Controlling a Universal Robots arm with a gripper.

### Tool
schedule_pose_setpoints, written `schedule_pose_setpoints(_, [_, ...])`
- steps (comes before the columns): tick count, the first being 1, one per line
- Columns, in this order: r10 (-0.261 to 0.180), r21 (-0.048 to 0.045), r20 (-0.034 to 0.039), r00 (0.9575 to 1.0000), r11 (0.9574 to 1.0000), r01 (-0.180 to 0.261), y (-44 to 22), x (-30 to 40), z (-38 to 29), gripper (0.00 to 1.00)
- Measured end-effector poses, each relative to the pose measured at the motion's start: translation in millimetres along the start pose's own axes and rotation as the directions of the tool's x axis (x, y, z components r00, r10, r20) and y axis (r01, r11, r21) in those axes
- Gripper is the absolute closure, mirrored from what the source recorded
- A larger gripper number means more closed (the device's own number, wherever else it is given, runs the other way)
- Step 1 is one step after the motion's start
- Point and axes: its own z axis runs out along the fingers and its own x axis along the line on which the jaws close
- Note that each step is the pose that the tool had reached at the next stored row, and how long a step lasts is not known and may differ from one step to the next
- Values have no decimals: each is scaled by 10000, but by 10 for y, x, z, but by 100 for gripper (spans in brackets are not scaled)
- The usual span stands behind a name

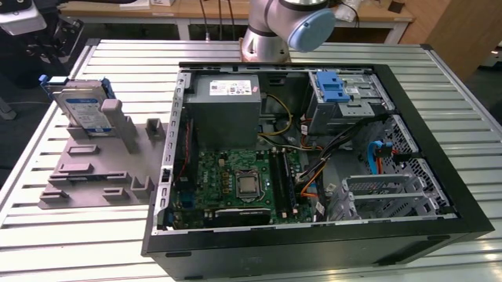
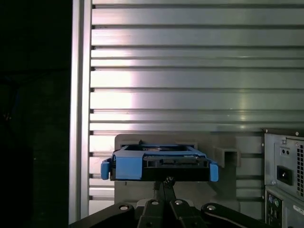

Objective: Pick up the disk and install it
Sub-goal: 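Reach for the disk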

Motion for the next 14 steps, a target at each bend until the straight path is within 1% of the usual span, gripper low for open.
schedule_pose_setpoints(5, [1,0,0,10000,10000,-1,20,92,14,89])
schedule_pose_setpoints(11, [0,0,0,10000,10000,0,24,188,25,89])
schedule_pose_setpoints(14, [-1,0,0,10000,10000,1,23,205,25,89])
